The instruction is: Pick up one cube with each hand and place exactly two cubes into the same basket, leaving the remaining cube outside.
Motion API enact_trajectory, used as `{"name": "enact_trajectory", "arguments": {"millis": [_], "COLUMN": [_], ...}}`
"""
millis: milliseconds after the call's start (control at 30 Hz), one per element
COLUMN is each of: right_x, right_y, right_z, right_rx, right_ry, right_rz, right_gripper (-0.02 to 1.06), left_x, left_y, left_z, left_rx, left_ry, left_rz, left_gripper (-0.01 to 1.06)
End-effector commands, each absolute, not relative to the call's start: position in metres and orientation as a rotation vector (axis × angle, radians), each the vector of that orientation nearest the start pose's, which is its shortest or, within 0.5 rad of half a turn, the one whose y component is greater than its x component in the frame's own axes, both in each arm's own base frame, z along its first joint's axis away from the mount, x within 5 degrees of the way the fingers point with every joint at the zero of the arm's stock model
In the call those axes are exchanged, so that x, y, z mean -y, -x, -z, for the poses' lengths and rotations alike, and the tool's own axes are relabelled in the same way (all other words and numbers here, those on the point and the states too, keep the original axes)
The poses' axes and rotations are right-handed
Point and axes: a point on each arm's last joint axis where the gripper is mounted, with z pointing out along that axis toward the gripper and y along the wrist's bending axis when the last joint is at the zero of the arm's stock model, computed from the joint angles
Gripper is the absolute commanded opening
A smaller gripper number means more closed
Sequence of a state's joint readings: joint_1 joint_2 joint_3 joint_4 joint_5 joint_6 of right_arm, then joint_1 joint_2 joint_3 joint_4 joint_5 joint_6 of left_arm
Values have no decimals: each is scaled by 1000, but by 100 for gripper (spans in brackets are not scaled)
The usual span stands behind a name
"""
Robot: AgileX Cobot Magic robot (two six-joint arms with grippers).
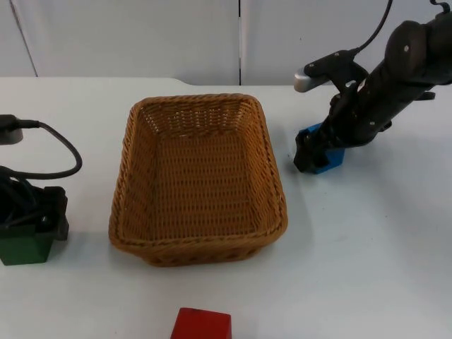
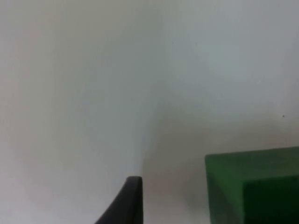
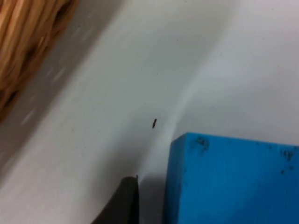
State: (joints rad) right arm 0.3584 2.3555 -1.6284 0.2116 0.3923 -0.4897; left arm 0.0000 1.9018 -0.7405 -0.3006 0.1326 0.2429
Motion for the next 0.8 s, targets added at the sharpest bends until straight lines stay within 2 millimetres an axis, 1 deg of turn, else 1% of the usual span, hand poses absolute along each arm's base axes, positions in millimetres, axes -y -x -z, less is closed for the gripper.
{"name": "enact_trajectory", "arguments": {"millis": [0,33,67,100,167,233,267,333,367,400,433,467,533,567,600,633,667,767], "right_x": [-180,-180,-180,-180,-180,-180,-180,-180,-180,-180,-180,-180,-180,-180,-180,-180,-179,-178], "right_y": [-457,-457,-457,-457,-456,-455,-455,-455,-455,-454,-454,-454,-453,-452,-452,-452,-451,-446], "right_z": [-90,-90,-90,-90,-92,-96,-96,-103,-108,-112,-112,-119,-132,-140,-150,-150,-159,-187], "right_rx": [-2428,-2428,-2428,-2428,-2438,-2438,-2438,-2433,-2426,-2424,-2424,-2412,-2397,-2386,-2371,-2371,-2356,-2317], "right_ry": [847,847,847,847,839,838,838,839,840,841,841,838,836,835,834,834,830,829], "right_rz": [-130,-130,-130,-130,-136,-139,-139,-141,-140,-141,-141,-142,-145,-146,-146,-146,-147,-149], "right_gripper": [90,83,83,76,55,33,33,11,3,0,0,0,0,0,0,0,0,0], "left_x": [3,3,3,3,3,3,3,3,3,3,3,3,4,4,5,5,5,6], "left_y": [-302,-302,-302,-302,-301,-301,-301,-301,-300,-300,-300,-299,-298,-297,-297,-297,-296,-296], "left_z": [-83,-83,-83,-83,-83,-83,-83,-83,-82,-82,-82,-82,-83,-85,-88,-88,-91,-112], "left_rx": [-2758,-2758,-2758,-2758,-2762,-2763,-2763,-2772,-2778,-2781,-2781,-2785,-2803,-2805,-2806,-2806,-2803,-2756], "left_ry": [69,69,69,69,69,68,68,68,67,67,67,67,65,61,59,59,55,51], "left_rz": [63,63,63,63,65,65,65,68,71,72,72,74,83,86,90,90,94,104], "left_gripper": [105,105,105,104,98,83,83,65,54,42,42,32,6,0,0,0,0,0]}}
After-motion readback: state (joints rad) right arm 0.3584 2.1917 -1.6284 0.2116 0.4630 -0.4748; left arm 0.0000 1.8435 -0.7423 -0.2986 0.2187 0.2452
